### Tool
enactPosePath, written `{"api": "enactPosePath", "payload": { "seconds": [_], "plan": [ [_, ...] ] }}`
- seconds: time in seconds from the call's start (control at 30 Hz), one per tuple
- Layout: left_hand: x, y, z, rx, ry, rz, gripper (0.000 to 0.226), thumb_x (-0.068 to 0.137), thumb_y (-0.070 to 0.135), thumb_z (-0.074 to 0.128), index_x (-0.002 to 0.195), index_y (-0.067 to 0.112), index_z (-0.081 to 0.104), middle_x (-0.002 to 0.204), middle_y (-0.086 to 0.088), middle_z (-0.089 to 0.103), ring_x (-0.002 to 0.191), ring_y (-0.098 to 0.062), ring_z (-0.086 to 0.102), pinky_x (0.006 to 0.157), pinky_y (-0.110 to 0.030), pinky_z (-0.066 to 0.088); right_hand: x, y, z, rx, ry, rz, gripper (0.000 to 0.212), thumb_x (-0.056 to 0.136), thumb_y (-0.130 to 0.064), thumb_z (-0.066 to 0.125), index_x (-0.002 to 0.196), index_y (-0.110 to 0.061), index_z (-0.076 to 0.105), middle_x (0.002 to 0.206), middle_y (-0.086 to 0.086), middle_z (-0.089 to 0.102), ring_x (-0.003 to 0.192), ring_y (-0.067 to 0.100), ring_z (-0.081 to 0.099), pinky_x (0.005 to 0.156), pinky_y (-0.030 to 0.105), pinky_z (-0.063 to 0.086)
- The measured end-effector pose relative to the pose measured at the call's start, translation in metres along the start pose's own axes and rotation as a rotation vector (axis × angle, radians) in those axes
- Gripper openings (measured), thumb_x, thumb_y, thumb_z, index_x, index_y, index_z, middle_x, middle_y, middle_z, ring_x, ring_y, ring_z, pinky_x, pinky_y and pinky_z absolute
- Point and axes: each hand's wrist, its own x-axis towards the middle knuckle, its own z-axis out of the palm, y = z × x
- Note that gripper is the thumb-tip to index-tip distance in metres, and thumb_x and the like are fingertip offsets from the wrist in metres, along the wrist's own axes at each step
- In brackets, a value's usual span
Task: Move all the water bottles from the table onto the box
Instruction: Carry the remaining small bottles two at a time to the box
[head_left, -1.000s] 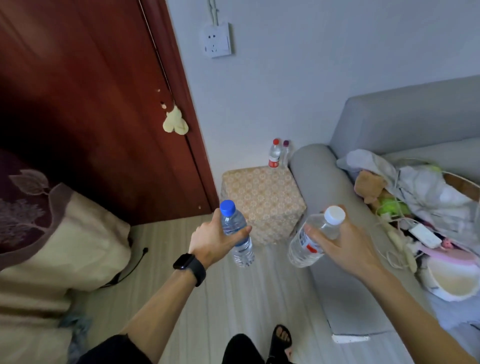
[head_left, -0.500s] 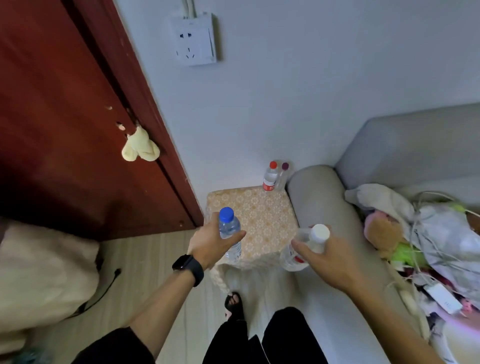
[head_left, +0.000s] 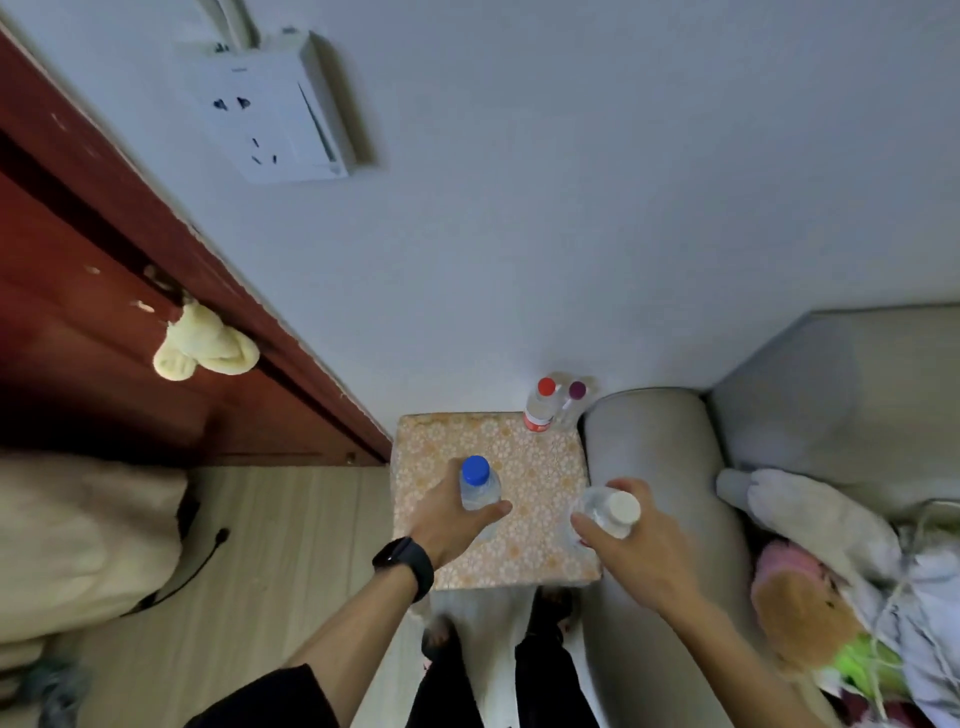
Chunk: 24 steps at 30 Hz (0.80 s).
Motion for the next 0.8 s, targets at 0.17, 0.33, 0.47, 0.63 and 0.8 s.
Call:
{"api": "enactPosePath", "payload": {
  "seconds": [0.17, 0.33, 0.47, 0.63, 0.8],
  "plan": [
    [0.043, -0.017, 0.048, 0.004, -0.02, -0.116, 0.079, 0.075, 0.059, 0.079, 0.138, 0.036, 0.037, 0.119, 0.008, 0.065, 0.093, -0.018, 0.063, 0.074, -0.031, 0.051, 0.065, 0.038, 0.023, 0.031, -0.119, 0.092, 0.057, 0.075, -0.05, 0.076, 0.121, -0.034, 0.047, 0.099, -0.009, 0.066, 0.081, 0.009, 0.063, 0.068, 0.029, 0.051],
    [0.085, -0.036, 0.093, -0.01, -0.044, -0.175, 0.072, 0.076, 0.053, 0.081, 0.135, 0.034, 0.044, 0.112, 0.016, 0.062, 0.094, -0.012, 0.06, 0.074, -0.024, 0.047, 0.114, 0.074, 0.056, 0.061, -0.182, 0.135, 0.057, 0.079, -0.047, 0.078, 0.124, -0.032, 0.047, 0.103, -0.009, 0.064, 0.083, 0.01, 0.065, 0.067, 0.028, 0.054],
    [0.108, -0.064, 0.122, -0.047, -0.023, -0.194, 0.071, 0.071, 0.046, 0.087, 0.132, 0.037, 0.051, 0.119, 0.017, 0.06, 0.103, -0.013, 0.062, 0.079, -0.022, 0.046, 0.137, 0.103, 0.085, 0.068, -0.2, 0.123, 0.06, 0.079, -0.044, 0.08, 0.128, -0.032, 0.047, 0.112, -0.008, 0.063, 0.097, 0.015, 0.063, 0.082, 0.034, 0.055],
    [0.111, -0.079, 0.141, -0.086, 0.023, -0.19, 0.079, 0.068, 0.057, 0.083, 0.135, 0.054, 0.042, 0.122, 0.024, 0.063, 0.104, -0.007, 0.064, 0.087, -0.032, 0.055, 0.152, 0.118, 0.108, 0.121, -0.201, 0.162, 0.06, 0.08, -0.042, 0.08, 0.128, -0.036, 0.046, 0.115, -0.012, 0.061, 0.102, 0.014, 0.063, 0.085, 0.033, 0.054],
    [0.105, -0.078, 0.137, -0.084, -0.004, -0.182, 0.098, 0.069, 0.053, 0.082, 0.144, 0.063, 0.019, 0.14, 0.017, 0.051, 0.114, -0.014, 0.06, 0.091, -0.043, 0.056, 0.157, 0.121, 0.108, 0.109, -0.278, 0.186, 0.098, 0.073, -0.056, 0.082, 0.152, -0.03, 0.029, 0.145, -0.006, 0.05, 0.131, 0.02, 0.05, 0.106, 0.039, 0.043]
  ]
}}
